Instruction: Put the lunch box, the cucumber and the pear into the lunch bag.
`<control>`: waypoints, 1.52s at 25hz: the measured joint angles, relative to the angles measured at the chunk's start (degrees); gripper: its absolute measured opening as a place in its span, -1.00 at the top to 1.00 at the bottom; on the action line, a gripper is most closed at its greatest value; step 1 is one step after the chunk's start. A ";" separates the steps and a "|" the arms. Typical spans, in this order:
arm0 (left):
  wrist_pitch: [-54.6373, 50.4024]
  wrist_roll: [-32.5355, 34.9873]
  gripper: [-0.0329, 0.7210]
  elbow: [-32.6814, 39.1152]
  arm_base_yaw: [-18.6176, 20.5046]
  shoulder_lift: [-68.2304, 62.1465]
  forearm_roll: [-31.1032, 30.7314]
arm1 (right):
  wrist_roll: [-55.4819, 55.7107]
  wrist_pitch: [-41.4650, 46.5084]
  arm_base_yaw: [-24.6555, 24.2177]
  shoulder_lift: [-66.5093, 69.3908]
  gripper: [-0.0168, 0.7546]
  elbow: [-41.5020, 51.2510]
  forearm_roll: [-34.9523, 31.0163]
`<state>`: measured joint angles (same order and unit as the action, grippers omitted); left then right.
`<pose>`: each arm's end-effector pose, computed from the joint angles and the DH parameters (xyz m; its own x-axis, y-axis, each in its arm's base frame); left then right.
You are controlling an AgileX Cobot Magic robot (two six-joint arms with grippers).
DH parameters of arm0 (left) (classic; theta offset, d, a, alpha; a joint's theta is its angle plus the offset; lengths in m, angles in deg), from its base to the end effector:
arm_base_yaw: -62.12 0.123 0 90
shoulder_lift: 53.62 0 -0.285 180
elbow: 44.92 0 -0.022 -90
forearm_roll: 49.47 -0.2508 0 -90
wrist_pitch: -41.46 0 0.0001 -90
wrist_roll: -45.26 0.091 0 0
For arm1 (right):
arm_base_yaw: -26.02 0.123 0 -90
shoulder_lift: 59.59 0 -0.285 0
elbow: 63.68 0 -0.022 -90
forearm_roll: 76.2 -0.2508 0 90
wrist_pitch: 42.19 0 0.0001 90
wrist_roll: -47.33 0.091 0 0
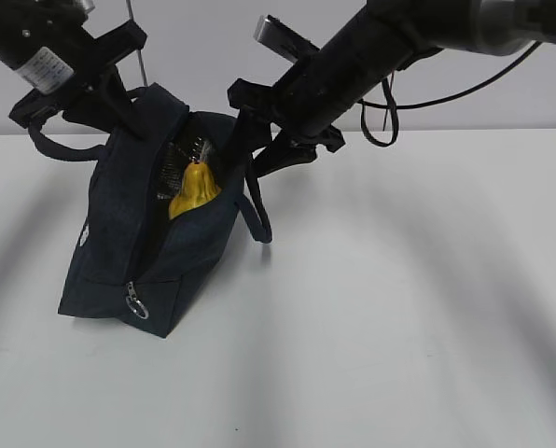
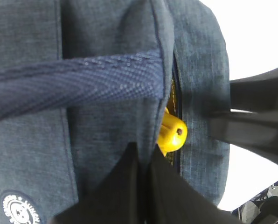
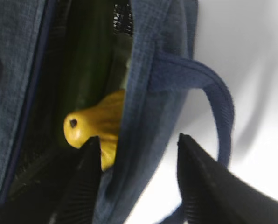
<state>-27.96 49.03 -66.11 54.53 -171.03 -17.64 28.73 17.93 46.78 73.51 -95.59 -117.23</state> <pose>0.3973 -0.0983 0.2953 -0.9733 -0.0006 -0.2295 0.1198 0.8516 -0.5103 0.4285 0.2178 0.2368 -0.8810 -0.2598 -0.3953 -0.4529 0.7045 0.5464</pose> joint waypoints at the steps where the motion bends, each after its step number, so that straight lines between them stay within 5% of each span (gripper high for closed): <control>1: 0.00 0.00 0.91 0.00 0.00 0.00 0.00 | -0.18 -0.30 0.00 0.30 0.01 0.00 -1.46; 7: 0.00 0.04 0.91 0.00 0.00 0.00 0.00 | -1.22 -0.74 0.00 1.15 0.80 0.00 -3.76; 9: 0.00 0.04 0.91 0.00 0.00 0.00 0.16 | -1.95 -0.74 0.00 1.15 0.93 0.00 -3.76; 21: 0.74 4.11 0.91 0.00 -1.97 -0.33 12.58 | -0.46 10.18 -3.81 -4.58 0.97 -7.29 4.56; 27: 3.13 4.11 0.91 0.00 -6.55 -0.35 12.94 | 4.39 11.60 -4.19 -6.39 0.97 -8.44 14.28; 38: 5.16 4.11 0.91 0.00 -7.25 -0.79 12.34 | 6.07 11.49 -4.09 -6.89 0.97 -3.90 15.13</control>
<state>-22.80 53.13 -66.11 47.28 -171.83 -5.30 34.80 29.42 42.69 66.62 -99.49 -102.10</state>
